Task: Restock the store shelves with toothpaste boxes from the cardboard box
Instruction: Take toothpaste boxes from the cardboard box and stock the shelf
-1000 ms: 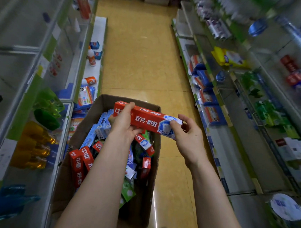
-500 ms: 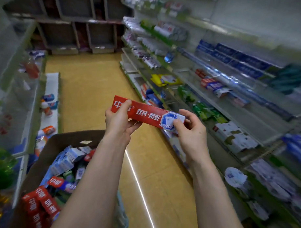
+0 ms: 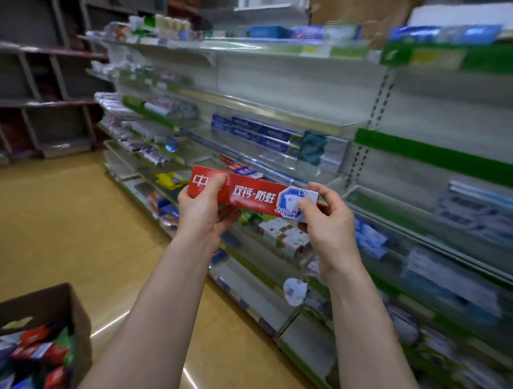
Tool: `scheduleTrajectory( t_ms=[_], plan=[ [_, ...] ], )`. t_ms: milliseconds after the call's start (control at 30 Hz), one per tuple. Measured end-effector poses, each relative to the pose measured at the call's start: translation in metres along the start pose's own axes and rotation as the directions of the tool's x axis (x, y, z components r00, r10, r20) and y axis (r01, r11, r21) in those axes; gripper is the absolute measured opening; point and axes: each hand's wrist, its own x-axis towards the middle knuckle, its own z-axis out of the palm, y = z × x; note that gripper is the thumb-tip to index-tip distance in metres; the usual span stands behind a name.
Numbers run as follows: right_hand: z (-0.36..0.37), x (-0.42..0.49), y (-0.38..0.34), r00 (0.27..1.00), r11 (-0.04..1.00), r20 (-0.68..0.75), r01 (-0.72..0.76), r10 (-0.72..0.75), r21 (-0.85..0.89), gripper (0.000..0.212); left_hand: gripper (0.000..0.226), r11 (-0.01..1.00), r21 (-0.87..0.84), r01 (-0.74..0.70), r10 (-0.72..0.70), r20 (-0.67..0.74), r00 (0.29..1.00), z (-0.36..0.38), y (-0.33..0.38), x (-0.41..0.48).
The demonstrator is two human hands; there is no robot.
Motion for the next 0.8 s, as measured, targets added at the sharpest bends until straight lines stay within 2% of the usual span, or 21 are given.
scheduleTrajectory(
  t_ms=[233,400,500,667,800],
  plan=[
    [-0.098,-0.012,-0.026,0.966,0.998,-0.253,0.061,-0.056,0.013,0.022,0.056,0.996,0.058,0.061,-0.072,0.191,0.979,0.082,-0.056,-0.043],
    [-0.155,-0.021,-0.039,0.919,0.995,-0.384,0.097,-0.086,0.008,0.022,0.046,0.987,0.105,0.122,-0.149,0.31,0.939,0.134,-0.088,-0.072],
    [-0.179,-0.021,-0.044,0.893,0.993,-0.436,0.115,-0.111,-0.017,0.023,0.041,0.983,0.122,0.134,-0.17,0.365,0.915,0.159,-0.101,-0.081],
    [-0.209,-0.01,-0.048,0.854,0.991,-0.503,0.124,-0.132,-0.049,0.024,0.047,0.975,0.136,0.173,-0.216,0.438,0.873,0.197,-0.123,-0.081],
    [-0.224,0.011,-0.051,0.827,0.987,-0.54,0.129,-0.159,-0.092,0.022,0.038,0.968,0.143,0.207,-0.251,0.484,0.838,0.228,-0.135,-0.069]
  ],
)
